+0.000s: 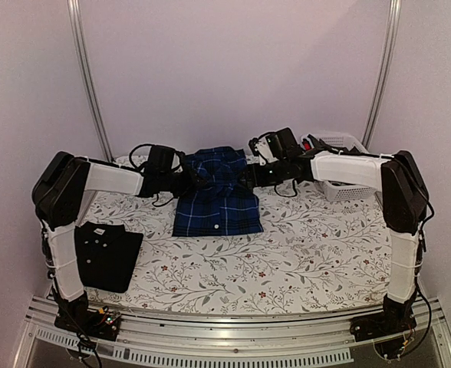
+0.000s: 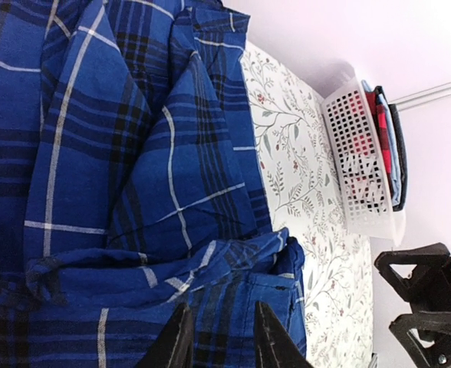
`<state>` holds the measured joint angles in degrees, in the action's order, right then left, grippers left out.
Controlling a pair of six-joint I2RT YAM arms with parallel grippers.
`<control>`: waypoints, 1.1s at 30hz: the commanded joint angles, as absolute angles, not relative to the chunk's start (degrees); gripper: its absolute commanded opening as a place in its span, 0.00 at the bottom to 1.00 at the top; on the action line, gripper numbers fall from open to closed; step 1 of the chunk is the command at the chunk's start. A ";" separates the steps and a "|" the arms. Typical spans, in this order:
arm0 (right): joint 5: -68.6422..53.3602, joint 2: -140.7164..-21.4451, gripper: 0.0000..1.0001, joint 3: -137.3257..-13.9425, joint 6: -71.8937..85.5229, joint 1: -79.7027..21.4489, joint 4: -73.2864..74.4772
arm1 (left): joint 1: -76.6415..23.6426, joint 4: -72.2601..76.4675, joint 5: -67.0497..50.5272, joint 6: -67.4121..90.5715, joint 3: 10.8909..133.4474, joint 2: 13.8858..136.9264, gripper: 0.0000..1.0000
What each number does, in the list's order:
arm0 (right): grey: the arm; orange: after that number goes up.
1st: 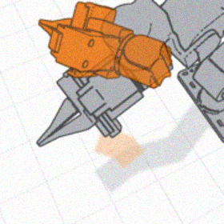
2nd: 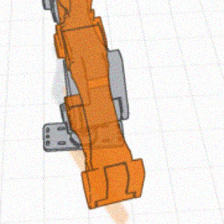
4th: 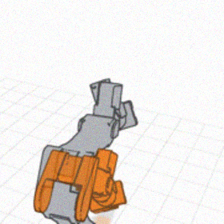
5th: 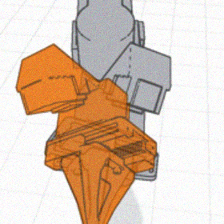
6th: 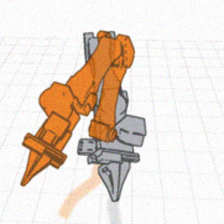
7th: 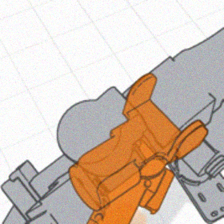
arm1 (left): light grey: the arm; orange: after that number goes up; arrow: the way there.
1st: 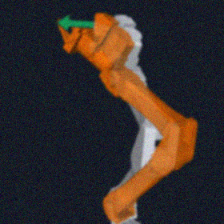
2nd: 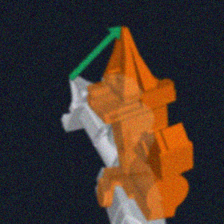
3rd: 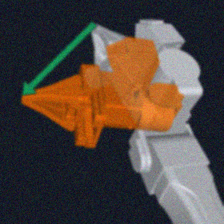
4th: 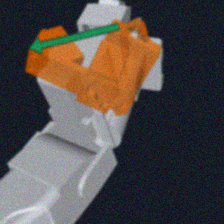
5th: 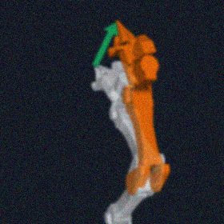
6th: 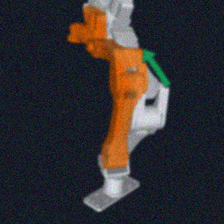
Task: Fold and stack the long sleeve shirts
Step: Adjust the 2/3-rectangle-folded shirt at the center of the board, then smooth out the 2/3-rectangle-folded shirt at the center of the board.
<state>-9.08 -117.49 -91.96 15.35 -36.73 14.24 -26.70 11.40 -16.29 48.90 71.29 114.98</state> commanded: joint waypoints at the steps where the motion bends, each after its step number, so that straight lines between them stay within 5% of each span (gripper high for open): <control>1: -10.50 -115.21 0.66 -87.90 17.96 -36.72 11.46 | -26.21 12.39 -16.95 47.16 70.97 112.82 0.27; 6: -16.46 -117.08 0.23 -87.67 20.68 -37.86 9.57 | -26.23 12.22 -17.34 46.87 70.68 112.43 0.26; 9: -17.49 -119.09 0.13 -88.66 21.60 -39.02 8.93 | -26.23 11.90 -17.67 46.48 70.81 112.54 0.26; 18: -21.96 -129.17 0.11 -97.07 23.31 -39.11 8.10 | -26.08 9.25 -18.36 45.26 72.42 112.02 0.26; 33: -27.52 -145.58 0.25 -113.91 26.78 -36.10 8.62 | -26.78 8.75 -20.06 44.50 69.99 110.69 0.25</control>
